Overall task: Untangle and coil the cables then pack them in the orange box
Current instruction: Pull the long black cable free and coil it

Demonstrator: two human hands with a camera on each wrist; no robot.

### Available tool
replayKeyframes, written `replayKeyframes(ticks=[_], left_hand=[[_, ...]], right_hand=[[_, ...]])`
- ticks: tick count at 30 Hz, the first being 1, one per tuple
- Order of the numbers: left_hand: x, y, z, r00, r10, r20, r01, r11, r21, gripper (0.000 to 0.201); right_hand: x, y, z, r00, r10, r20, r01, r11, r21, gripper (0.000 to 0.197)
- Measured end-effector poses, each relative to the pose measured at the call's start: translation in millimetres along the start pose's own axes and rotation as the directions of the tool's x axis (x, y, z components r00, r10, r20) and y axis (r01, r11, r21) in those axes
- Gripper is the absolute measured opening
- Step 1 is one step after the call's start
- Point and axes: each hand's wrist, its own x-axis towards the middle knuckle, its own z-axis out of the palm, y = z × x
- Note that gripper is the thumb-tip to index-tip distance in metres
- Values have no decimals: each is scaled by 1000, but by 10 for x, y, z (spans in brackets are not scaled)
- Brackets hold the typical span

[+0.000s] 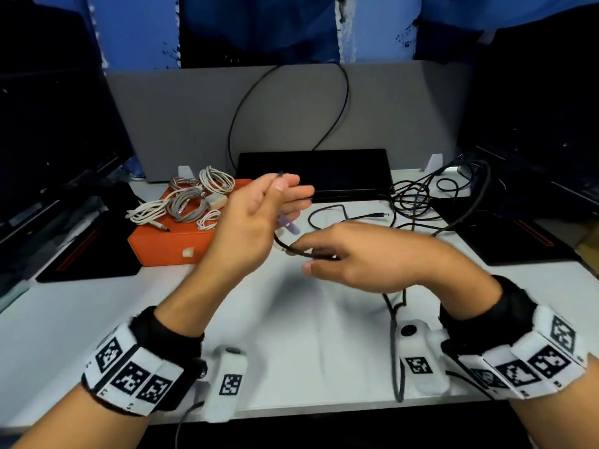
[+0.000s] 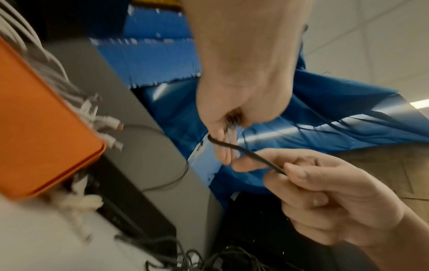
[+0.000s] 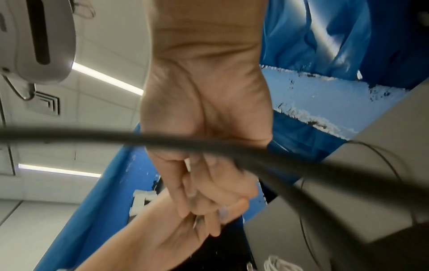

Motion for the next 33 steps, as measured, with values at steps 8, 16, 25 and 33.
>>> replayKeyframes(ticks=[8, 16, 25, 33], left_hand=[[-56, 214, -251, 875, -127, 467, 15, 972, 235, 33], [171, 269, -902, 945, -62, 322, 237, 809, -539, 36], [225, 302, -807, 999, -52, 0, 25, 466, -884, 31], [-9, 343, -84, 972, -205, 117, 235, 884, -403, 29]], right_hand=[[-161, 135, -372, 869, 35, -493, 202, 885, 420, 12], [-447, 766, -695, 950, 179, -256, 4, 813, 582, 38], [-411, 1580, -669, 360, 555, -750, -467, 803, 370, 55], [-180, 469, -581, 675, 156, -721, -124, 987, 98, 38]])
